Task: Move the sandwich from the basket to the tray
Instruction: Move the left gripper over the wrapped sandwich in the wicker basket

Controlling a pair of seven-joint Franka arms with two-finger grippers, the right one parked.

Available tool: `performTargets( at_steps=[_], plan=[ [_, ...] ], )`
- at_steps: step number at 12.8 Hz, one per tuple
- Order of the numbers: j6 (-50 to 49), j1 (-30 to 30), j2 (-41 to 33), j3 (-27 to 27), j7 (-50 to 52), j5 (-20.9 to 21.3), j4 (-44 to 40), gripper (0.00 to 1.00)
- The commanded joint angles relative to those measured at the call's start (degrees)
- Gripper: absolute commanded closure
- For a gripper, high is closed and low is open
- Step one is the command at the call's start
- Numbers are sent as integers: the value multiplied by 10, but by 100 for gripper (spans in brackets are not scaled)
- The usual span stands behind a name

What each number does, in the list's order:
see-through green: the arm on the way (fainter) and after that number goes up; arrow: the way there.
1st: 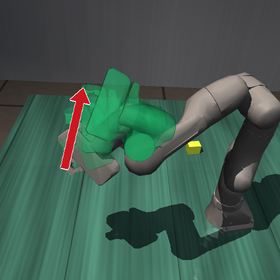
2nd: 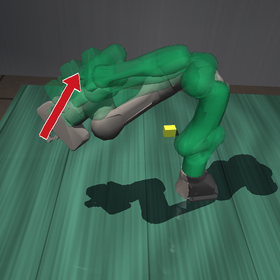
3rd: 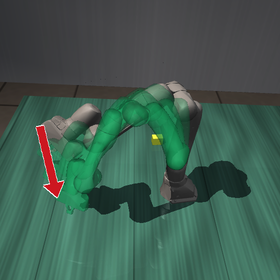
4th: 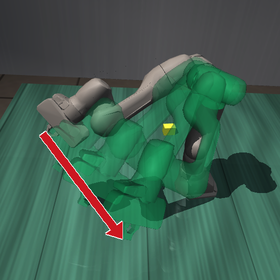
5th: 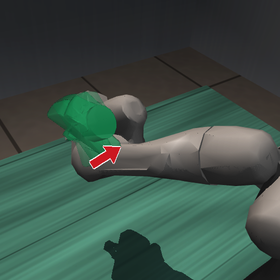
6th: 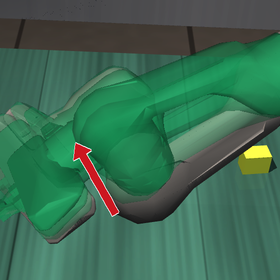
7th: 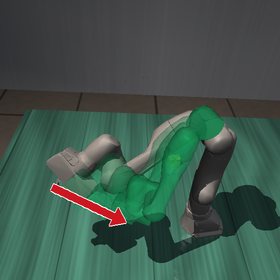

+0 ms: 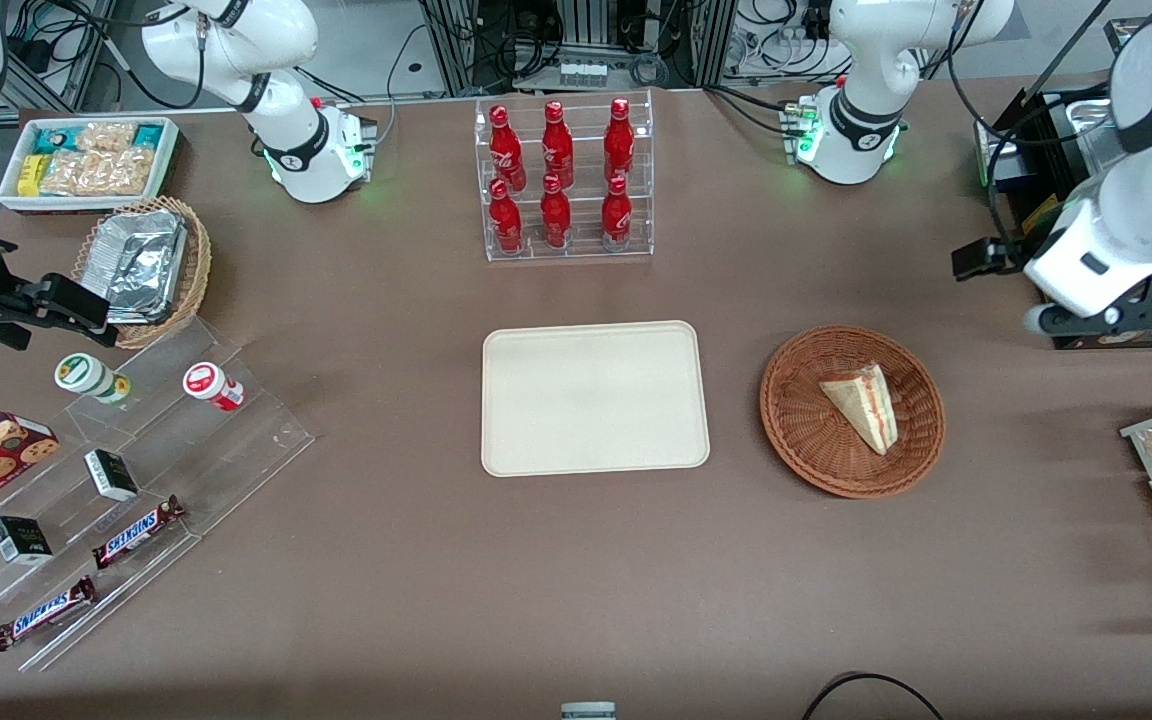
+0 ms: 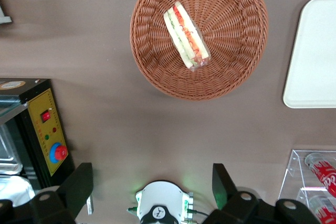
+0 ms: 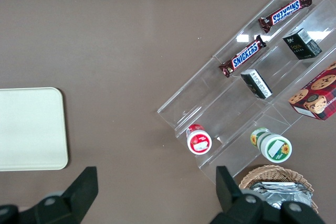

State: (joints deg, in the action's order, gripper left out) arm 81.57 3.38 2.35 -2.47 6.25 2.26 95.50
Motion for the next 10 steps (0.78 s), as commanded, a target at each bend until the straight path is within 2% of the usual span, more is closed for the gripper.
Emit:
performTargets(
  at_steps=[1,7,10],
  plan=[
    [65,7,-6,4,-5,3,63,0],
    [252,7,-27,3,31,3,230,0],
    [379,7,-30,2,49,3,313,0]
  ],
)
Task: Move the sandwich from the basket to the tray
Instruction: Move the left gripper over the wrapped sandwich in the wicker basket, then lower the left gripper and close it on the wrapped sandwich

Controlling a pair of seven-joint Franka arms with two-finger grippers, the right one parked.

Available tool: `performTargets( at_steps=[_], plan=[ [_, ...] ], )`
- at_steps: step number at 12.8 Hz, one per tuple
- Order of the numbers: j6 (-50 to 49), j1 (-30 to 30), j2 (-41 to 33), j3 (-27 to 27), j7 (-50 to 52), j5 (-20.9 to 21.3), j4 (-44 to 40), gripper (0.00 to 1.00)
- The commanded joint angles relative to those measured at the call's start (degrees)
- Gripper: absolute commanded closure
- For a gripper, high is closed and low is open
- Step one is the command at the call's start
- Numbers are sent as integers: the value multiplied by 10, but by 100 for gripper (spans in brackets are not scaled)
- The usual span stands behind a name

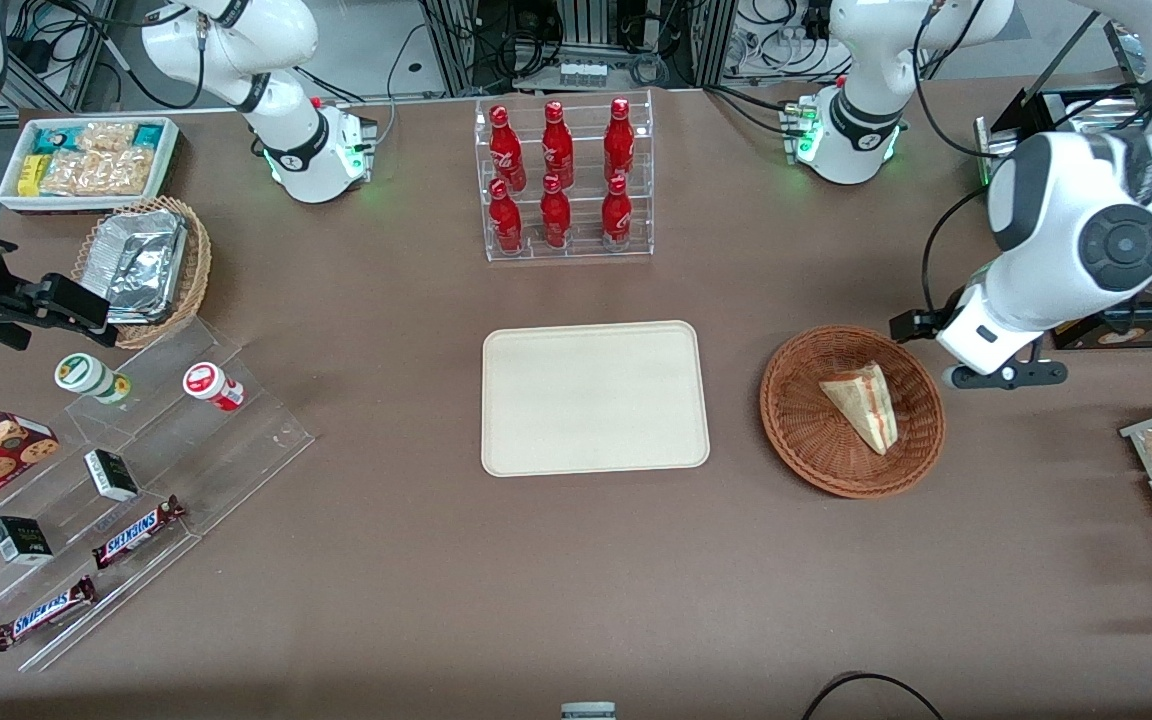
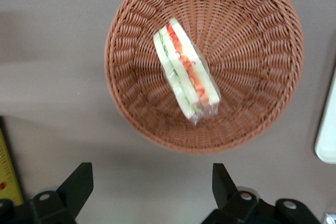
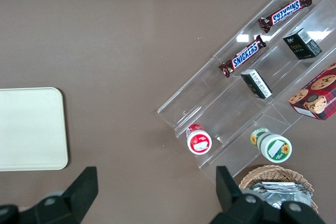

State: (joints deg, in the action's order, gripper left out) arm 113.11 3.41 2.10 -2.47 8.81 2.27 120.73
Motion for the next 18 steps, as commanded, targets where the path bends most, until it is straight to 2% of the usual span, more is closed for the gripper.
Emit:
performTargets(
  at_steps=[1,4,10,12,18],
  plan=[
    [89,6,-25,1,33,3,72,0],
    [133,16,-16,0,107,3,91,0],
    [239,46,29,0,429,2,115,0],
    [259,46,44,0,490,2,114,0],
    [292,43,84,1,508,2,109,0]
  ],
)
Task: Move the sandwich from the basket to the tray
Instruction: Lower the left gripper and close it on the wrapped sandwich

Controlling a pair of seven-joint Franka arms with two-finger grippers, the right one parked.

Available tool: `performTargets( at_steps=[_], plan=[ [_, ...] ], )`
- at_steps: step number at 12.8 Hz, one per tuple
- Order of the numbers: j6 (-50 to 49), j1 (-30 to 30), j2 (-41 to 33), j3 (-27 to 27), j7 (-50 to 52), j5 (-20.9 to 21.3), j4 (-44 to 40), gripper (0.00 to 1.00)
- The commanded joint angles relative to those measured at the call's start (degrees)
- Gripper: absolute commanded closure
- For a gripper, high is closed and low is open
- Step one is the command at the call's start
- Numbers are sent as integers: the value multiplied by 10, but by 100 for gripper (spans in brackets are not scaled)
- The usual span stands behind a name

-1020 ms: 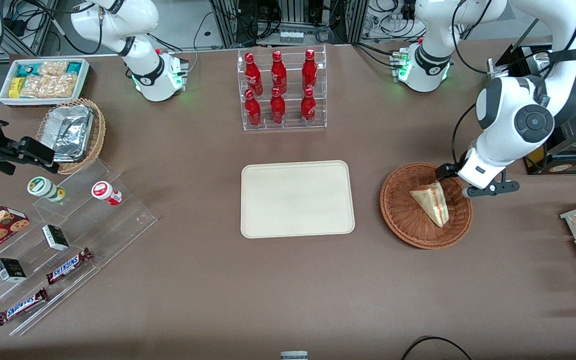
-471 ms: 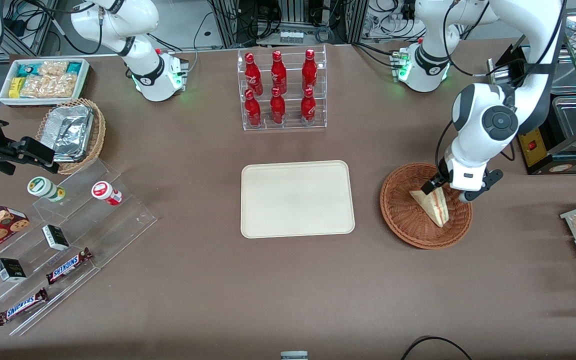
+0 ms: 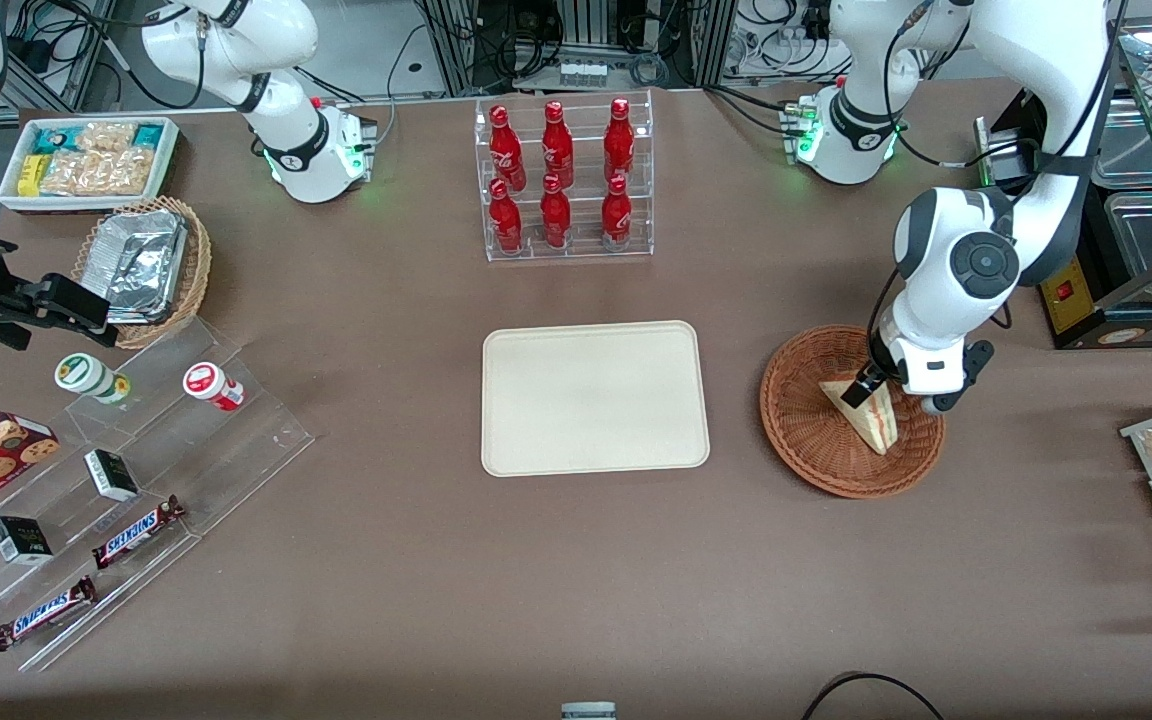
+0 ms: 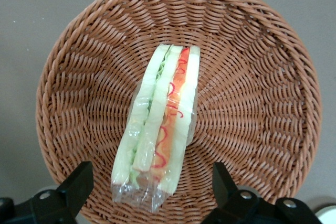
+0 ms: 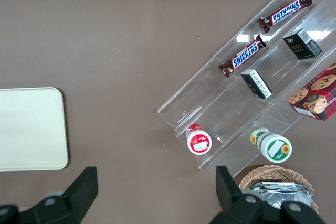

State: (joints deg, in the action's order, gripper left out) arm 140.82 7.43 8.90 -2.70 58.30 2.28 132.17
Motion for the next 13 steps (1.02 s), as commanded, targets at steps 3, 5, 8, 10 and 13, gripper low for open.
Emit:
performTargets(
  at_steps=[3,5,8,10,13],
  plan=[
    [16,0,32,3,11,3,-10,0],
    [35,0,44,3,11,3,-8,5],
    [31,0,41,3,9,3,-10,86],
    [8,3,38,3,10,3,-43,91],
    [-186,19,41,3,-85,3,-150,92]
  ],
)
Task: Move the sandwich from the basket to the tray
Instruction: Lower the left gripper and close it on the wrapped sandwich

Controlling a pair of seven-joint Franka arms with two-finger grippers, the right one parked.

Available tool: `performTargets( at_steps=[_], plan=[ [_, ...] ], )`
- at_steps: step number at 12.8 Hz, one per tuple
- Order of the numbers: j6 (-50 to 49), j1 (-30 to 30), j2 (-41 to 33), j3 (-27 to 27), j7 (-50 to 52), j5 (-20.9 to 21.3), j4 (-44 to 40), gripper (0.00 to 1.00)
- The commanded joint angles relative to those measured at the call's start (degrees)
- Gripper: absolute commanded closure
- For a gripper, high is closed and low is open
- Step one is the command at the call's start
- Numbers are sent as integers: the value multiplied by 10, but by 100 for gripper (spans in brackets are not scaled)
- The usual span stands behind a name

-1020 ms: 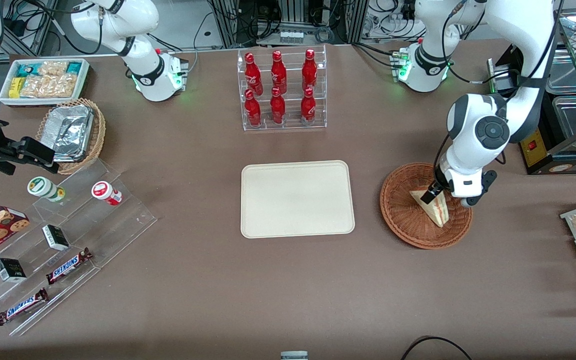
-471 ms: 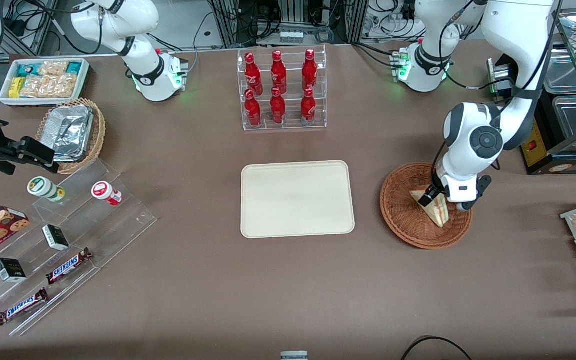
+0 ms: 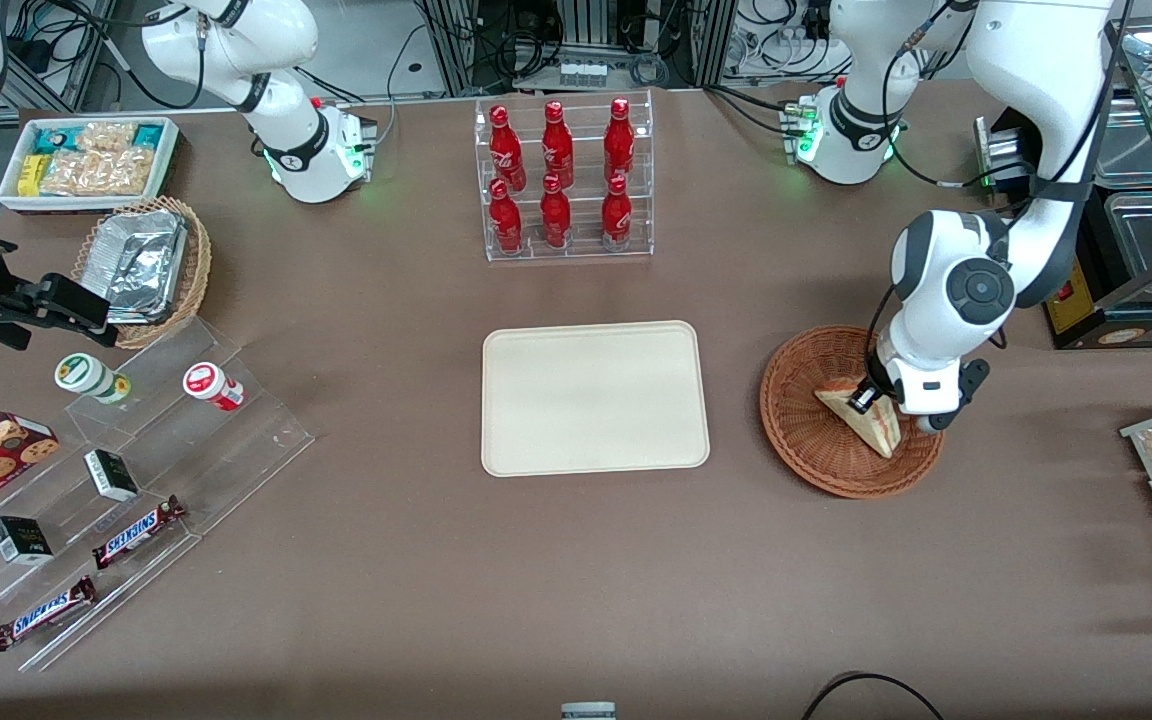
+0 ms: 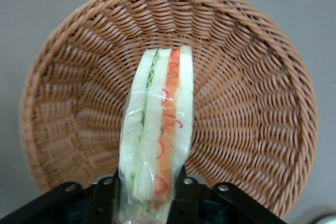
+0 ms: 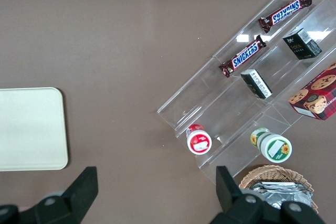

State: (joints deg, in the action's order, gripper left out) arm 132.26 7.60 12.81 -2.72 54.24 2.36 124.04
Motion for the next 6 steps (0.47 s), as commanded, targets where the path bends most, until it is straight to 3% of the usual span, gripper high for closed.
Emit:
performTargets(
  at_steps=[1,6],
  plan=[
    [-141,21,5,3,-58,2,-95,92],
    [-206,98,1,3,-170,4,-119,94]
  ],
)
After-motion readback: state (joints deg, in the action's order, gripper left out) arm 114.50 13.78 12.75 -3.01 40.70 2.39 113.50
